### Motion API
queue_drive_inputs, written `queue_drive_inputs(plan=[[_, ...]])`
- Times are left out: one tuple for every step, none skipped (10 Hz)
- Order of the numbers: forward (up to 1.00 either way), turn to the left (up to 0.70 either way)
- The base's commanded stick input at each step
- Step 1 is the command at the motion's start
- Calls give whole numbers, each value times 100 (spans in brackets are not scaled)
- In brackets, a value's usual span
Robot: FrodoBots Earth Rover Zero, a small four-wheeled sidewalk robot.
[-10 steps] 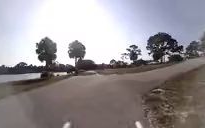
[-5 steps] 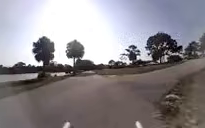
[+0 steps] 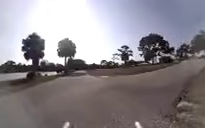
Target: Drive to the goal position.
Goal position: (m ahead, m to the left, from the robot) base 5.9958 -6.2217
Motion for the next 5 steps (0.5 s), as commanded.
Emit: queue_drive_inputs(plan=[[100,-37],[100,-38],[100,-37],[100,-38],[100,-38]])
